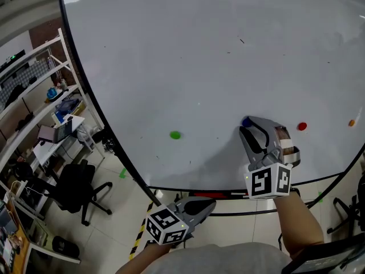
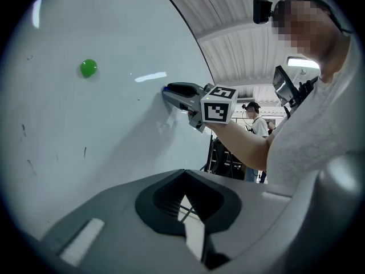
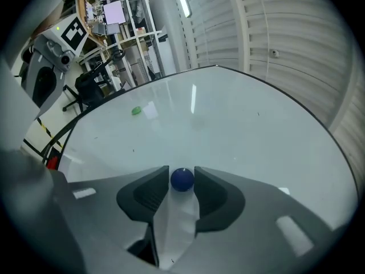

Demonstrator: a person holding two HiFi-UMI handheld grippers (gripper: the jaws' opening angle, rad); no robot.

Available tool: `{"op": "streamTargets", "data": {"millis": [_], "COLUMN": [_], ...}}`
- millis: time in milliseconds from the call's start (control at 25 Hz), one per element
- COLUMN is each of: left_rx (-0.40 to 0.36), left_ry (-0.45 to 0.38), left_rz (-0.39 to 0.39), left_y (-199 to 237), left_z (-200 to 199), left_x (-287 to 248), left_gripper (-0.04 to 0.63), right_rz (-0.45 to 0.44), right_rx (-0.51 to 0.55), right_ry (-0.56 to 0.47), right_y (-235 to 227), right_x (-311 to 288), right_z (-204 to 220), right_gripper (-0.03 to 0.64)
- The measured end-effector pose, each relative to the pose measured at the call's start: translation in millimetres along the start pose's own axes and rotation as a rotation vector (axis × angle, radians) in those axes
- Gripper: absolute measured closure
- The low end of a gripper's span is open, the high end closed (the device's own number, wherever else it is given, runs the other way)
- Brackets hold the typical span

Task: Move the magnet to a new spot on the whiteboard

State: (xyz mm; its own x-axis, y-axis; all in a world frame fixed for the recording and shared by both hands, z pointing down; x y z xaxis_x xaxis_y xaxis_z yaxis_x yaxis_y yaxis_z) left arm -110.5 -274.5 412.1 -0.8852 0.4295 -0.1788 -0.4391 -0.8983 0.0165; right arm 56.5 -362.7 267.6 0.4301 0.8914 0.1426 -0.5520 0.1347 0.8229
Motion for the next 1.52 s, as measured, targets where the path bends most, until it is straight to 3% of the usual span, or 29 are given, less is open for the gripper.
{"op": "streamTargets", "data": {"millis": [320, 920, 1400, 1520], "left_rx": [0.003, -0.003, -0.017, -0.018], "left_ry": [0.000, -0.005, -0.032, -0.037], "left_rz": [-0.014, -0.003, 0.015, 0.015], "left_y": [0.8, -1.2, -9.3, -13.4], "left_z": [0.6, -2.4, -13.3, -15.5], "left_x": [6.2, -2.0, -11.5, -13.3], "left_gripper": [0.615, 0.615, 0.615, 0.615], "right_rz": [0.020, -0.062, -0.449, -0.513], "right_rx": [-0.001, -0.100, -0.448, -0.498], "right_ry": [0.004, -0.025, -0.051, -0.010], "right_y": [-1.6, -13.7, 40.7, 59.3], "right_x": [-0.3, 14.9, 76.1, 90.5], "right_z": [-1.5, -9.5, 10.6, 25.3], "right_gripper": [0.500, 0.492, 0.491, 0.491]}}
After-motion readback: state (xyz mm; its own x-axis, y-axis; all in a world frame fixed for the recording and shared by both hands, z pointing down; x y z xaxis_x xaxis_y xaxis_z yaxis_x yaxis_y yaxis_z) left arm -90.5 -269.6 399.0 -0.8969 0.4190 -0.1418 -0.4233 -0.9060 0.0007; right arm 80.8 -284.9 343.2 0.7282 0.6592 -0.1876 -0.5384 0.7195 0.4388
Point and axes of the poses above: the fingertips, and each gripper's own axes: x backward along the fingers, y to its left, z out of its underside, the point moved 8 cm from there along x, backward along the fingers, and after that the axes turned 6 degrees about -x, right-handed, at the moved point
